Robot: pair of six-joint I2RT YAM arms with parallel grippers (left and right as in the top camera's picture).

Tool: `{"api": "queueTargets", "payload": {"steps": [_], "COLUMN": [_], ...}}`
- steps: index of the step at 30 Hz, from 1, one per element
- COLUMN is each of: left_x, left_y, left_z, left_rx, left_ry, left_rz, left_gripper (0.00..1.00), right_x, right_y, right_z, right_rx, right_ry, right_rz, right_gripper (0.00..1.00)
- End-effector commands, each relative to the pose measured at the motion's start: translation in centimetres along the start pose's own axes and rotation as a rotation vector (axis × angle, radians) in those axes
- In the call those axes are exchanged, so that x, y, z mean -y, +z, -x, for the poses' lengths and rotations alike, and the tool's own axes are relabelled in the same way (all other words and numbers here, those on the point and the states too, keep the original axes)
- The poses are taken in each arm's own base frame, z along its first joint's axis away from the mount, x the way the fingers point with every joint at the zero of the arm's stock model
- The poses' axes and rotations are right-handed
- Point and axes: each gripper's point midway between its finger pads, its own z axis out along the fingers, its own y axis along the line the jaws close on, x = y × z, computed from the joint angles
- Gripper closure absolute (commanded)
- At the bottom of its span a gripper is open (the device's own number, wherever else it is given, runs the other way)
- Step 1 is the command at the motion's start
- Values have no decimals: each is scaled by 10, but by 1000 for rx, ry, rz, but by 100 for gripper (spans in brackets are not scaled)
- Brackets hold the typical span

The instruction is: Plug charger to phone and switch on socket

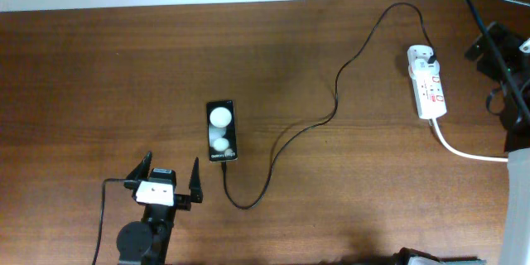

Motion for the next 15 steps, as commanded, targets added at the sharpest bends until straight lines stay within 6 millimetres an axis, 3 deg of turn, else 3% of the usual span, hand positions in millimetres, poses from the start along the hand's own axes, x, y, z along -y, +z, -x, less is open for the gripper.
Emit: {"api": "queueTargets", "payload": {"steps": [1,5,8,11,15], "left_x": [-4,-4,-4,-4,-4], "left_y": [0,0,0,0,0], "left_z": [-1,-1,-1,-1,-1], "left_rx": [-2,-2,-2,-2,-2], "left_ry": [12,12,12,12,12], "left_rz": [19,19,19,19,19], "left_gripper": [1,1,1,1,1], "right_x": [5,9,20,29,45], "right_y": [-6,-6,-5,13,41], "right_z": [4,-6,-50,-99,-186], "right_rx": [27,-16,-181,-296,-437], "right_ry": [-4,-12,-85,-106,-122], "right_rz": [-34,-51,-88,-108,-121], "right_gripper": [1,1,1,1,1]}}
